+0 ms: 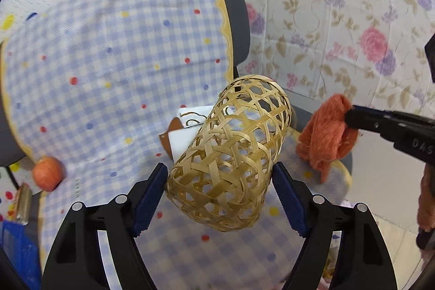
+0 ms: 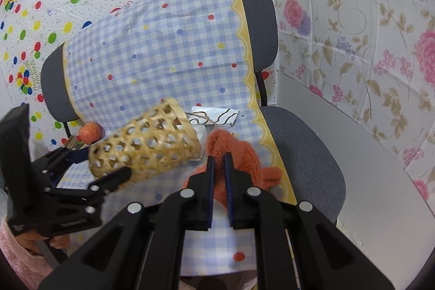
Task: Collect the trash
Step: 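Grasp the woven bamboo basket with the left gripper while the right gripper holds the glove, then carry the bamboo basket and orange glove with both grippers over the bin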
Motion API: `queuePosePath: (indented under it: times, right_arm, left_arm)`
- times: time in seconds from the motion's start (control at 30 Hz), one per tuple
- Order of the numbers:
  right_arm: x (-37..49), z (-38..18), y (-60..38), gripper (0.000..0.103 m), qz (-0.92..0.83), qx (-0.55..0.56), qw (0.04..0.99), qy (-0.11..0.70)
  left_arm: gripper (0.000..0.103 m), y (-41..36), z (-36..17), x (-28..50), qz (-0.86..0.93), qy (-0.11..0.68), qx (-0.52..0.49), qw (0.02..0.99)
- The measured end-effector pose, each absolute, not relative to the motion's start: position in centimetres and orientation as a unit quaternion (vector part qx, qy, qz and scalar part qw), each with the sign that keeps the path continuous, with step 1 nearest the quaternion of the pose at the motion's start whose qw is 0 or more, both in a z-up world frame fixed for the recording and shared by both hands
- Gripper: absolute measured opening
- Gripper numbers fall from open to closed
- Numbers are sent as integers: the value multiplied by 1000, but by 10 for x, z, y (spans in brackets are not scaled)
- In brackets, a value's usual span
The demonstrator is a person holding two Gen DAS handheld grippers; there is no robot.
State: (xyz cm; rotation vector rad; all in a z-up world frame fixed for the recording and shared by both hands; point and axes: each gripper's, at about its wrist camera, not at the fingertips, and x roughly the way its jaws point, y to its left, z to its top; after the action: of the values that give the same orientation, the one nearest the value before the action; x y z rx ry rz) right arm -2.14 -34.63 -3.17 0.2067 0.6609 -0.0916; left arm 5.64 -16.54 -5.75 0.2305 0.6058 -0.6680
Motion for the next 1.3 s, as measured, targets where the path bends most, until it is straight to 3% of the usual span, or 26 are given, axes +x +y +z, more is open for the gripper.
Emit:
queuePosePath:
  times: [0.43,0.87,1.17,1.23,1.3]
  right_arm:
    - [-121,-4,-341,8,-85,94,947,295]
    - [-223,-51,-362,3,-173,110,915,348]
    - [-259,-68,-395,2,-207,142,905,343]
    - [-262,-72,-402,2,-211,147,902,348]
    - [-264,-77,-408,3,-212,154,899,351]
  left_arm:
    - [78,-129,-45,-13,-307,316,61,895]
    - [78,-217,-103,-107,-406,335,119,842]
    - [79,-271,-135,-124,-443,359,167,804]
    - [80,-279,-140,-125,-447,360,168,801]
    - [89,-290,-148,-124,-454,372,171,791]
